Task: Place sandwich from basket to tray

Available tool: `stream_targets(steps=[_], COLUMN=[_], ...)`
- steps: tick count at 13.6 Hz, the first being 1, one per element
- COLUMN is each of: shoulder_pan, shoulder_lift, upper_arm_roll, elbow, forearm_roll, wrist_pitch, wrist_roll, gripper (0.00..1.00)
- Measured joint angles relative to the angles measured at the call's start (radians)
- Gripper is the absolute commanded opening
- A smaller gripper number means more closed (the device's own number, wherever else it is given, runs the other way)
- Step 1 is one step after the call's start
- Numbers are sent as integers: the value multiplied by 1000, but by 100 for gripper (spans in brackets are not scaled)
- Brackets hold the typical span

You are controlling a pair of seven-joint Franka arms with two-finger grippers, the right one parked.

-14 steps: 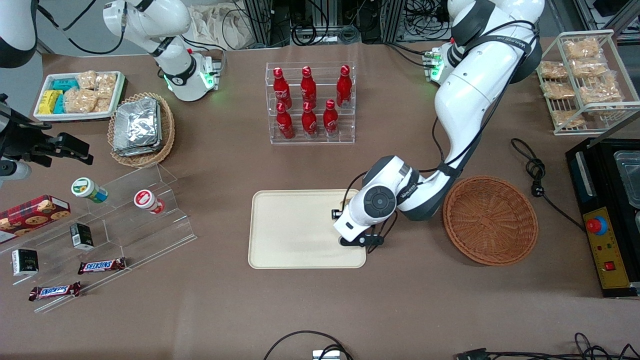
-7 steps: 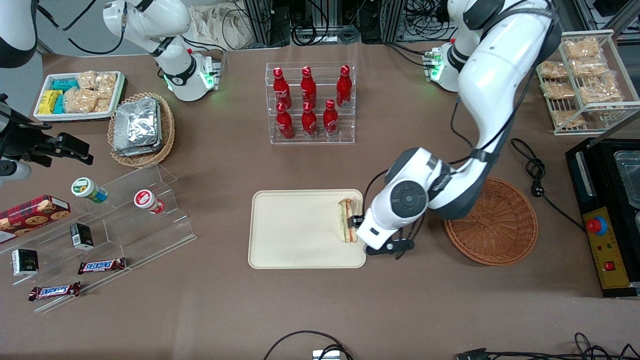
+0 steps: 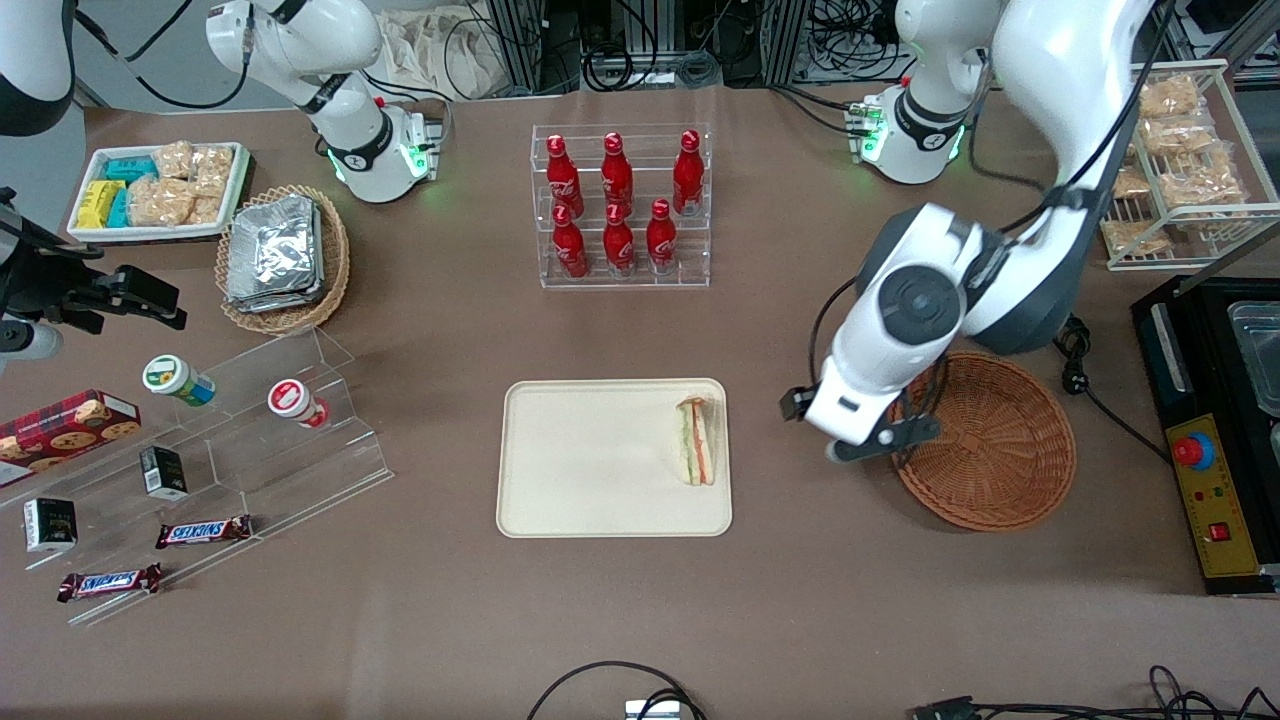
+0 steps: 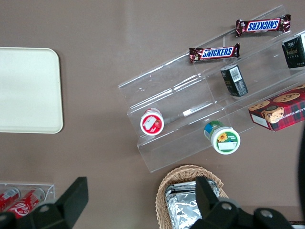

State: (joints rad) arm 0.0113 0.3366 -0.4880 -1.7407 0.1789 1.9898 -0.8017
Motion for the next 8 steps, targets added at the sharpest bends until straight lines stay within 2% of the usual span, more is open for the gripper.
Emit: stream_targets(steps=[3, 8], shoulder_pan=[72, 212], shoulder_lift=[-155, -196], upper_arm_roll=[7, 13], elbow=[-119, -69], forearm_roll=[-22, -25], wrist_pitch=[-13, -94], wrist_roll=[-11, 26], gripper=[100, 100])
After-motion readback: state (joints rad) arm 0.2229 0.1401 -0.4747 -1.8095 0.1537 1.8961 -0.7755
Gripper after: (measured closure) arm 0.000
